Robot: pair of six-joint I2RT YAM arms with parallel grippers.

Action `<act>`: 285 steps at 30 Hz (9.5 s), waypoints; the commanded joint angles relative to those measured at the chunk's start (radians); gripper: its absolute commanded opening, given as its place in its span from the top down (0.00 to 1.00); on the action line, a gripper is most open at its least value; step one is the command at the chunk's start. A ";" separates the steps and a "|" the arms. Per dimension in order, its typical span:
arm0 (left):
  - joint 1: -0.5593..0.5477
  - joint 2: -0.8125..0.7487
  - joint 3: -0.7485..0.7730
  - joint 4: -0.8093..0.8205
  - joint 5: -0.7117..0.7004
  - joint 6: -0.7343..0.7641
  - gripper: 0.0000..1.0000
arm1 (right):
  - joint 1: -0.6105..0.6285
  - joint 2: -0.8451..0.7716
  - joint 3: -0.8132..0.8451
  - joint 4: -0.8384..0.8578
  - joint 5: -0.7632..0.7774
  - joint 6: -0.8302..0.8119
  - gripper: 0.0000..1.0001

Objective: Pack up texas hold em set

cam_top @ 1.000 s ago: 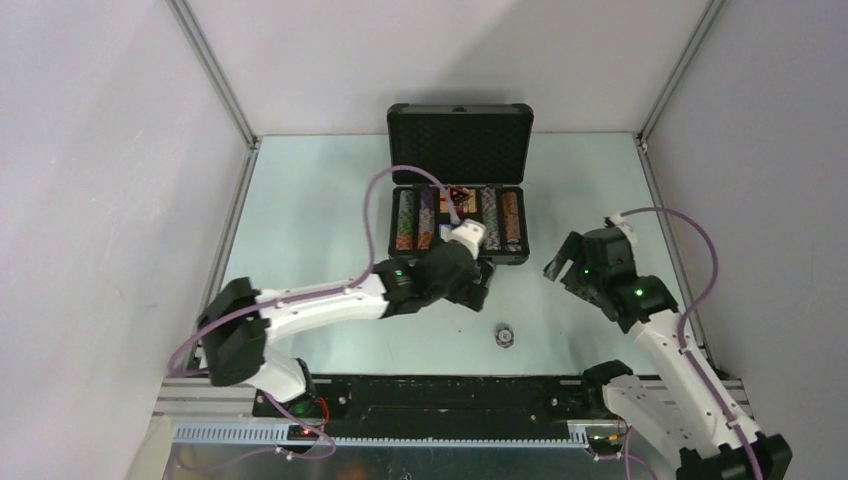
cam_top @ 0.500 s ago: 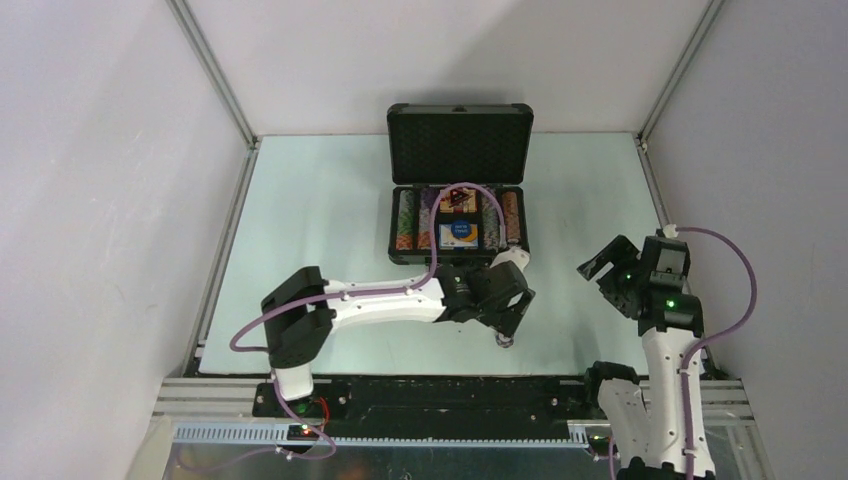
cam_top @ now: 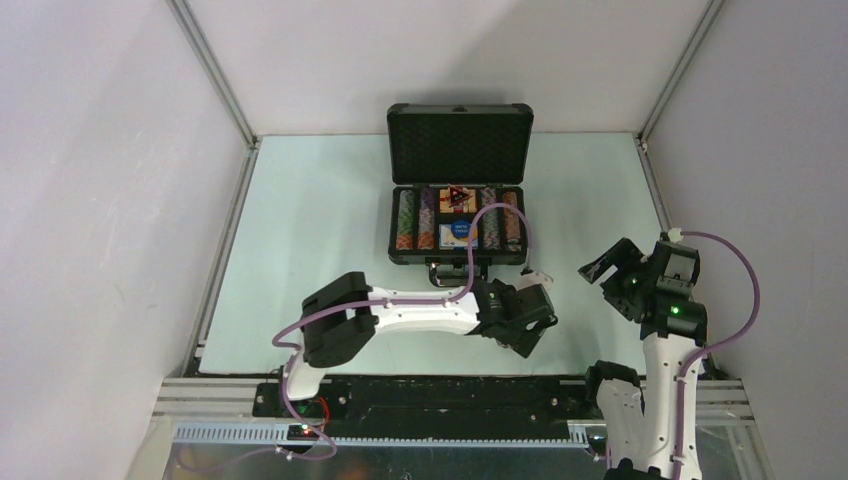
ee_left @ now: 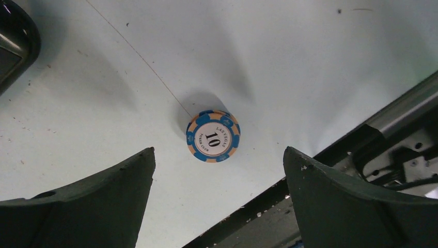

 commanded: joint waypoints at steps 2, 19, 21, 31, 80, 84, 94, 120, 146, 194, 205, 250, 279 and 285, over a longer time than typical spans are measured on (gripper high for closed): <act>-0.002 0.036 0.049 -0.030 0.006 -0.026 0.02 | -0.004 -0.014 0.020 0.003 -0.033 -0.022 0.16; -0.002 0.105 0.096 -0.040 0.022 -0.029 0.16 | 0.003 -0.017 0.018 0.009 -0.046 -0.026 0.16; -0.002 0.109 0.094 -0.042 0.019 -0.030 0.17 | 0.005 -0.016 0.018 0.009 -0.044 -0.026 0.17; -0.002 0.140 0.103 -0.053 0.017 -0.034 0.21 | 0.010 -0.015 0.018 0.010 -0.039 -0.028 0.17; 0.001 0.120 0.099 -0.078 -0.014 -0.008 1.00 | 0.028 -0.022 0.018 0.010 -0.033 -0.029 0.17; 0.001 0.104 0.112 -0.080 -0.017 -0.001 1.00 | 0.029 -0.022 0.018 0.010 -0.033 -0.029 0.17; 0.003 0.059 0.119 -0.098 -0.026 0.006 1.00 | 0.032 -0.022 0.017 0.009 -0.030 -0.029 0.17; 0.021 0.016 0.132 -0.108 0.001 0.017 1.00 | 0.033 -0.025 0.013 0.014 -0.032 -0.030 0.17; 0.001 0.110 0.149 -0.104 0.017 0.009 0.95 | 0.039 -0.023 0.013 0.014 -0.036 -0.032 0.17; 0.001 0.124 0.147 -0.105 -0.001 0.011 0.43 | 0.052 -0.023 0.012 0.015 -0.042 -0.035 0.17; 0.001 0.024 0.121 -0.105 -0.070 0.009 0.32 | 0.049 -0.022 0.013 0.015 -0.039 -0.036 0.16; 0.448 -1.036 -1.050 0.457 -0.252 0.146 0.14 | 1.122 0.281 0.008 0.059 0.650 0.448 0.19; 0.479 -0.961 -1.048 0.471 -0.226 0.141 0.14 | 1.220 0.644 -0.054 0.202 0.525 0.500 0.21; 0.482 -0.957 -1.049 0.472 -0.222 0.141 0.14 | 1.225 0.687 -0.062 0.213 0.523 0.509 0.31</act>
